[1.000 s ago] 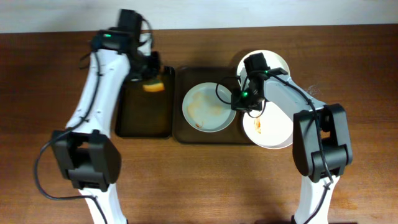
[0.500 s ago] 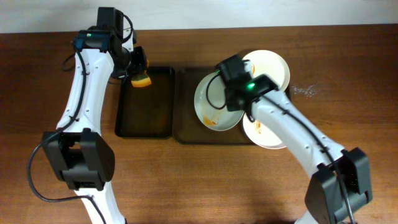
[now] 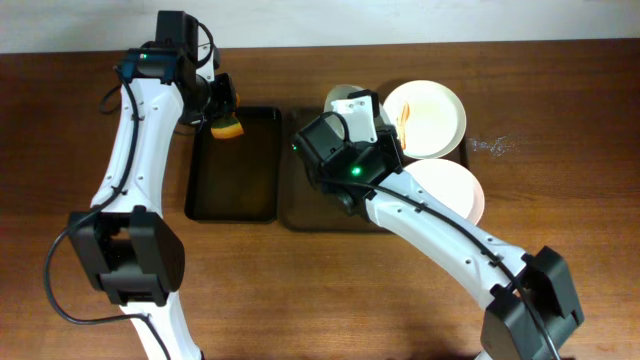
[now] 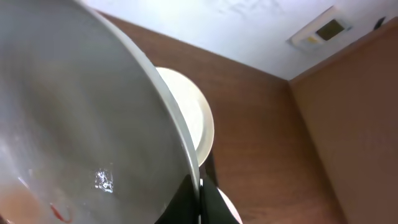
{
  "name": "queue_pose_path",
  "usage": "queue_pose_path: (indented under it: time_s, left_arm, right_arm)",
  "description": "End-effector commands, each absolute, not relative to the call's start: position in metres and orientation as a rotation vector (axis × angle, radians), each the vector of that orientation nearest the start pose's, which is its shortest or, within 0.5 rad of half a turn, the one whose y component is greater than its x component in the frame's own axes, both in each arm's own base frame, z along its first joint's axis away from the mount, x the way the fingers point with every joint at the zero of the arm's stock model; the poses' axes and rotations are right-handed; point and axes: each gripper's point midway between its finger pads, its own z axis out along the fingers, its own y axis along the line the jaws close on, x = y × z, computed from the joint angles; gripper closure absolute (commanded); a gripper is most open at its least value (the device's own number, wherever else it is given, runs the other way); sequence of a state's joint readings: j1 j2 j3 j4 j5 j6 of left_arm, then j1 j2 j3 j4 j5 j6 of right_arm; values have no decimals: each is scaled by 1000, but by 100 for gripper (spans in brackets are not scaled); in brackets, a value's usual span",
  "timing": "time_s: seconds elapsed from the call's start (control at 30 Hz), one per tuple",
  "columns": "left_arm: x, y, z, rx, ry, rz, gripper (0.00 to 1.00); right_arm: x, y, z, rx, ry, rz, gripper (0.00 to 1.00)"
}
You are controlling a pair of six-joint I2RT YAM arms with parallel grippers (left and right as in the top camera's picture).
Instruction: Clean dirty plates on tray and stack at the side
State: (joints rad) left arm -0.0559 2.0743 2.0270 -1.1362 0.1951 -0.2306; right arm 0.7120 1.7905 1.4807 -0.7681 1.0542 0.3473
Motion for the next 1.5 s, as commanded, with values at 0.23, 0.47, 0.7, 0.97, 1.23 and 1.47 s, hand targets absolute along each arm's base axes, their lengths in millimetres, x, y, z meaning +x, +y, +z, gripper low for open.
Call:
queue_pose_path:
  time_s: [0.23,0.47,0.7,0.97,1.23,1.47]
  left_arm:
    - [486,-61,177,-173,2732,-366,100]
    - [488,-62,178,-172,2725,-367,100]
    - [488,-62,178,-181,2724,-373,100]
    - [489,-62,178,-180,2722,-373,100]
    - [490,-64,179,-174,2715,-375,100]
    - [494,-87,182,-106,2690,-390,100]
  right_arm:
    - [406,151,223,99,2036,-725,96]
    - [400,180,138,208,2414,-317,96]
    - [402,174,69,374,2722,-36,96]
    - [394,181,19,388,2870,20,96]
    - [417,181,26,-142,2884,358,55]
    - [430,170,31,-505,2769,489,56]
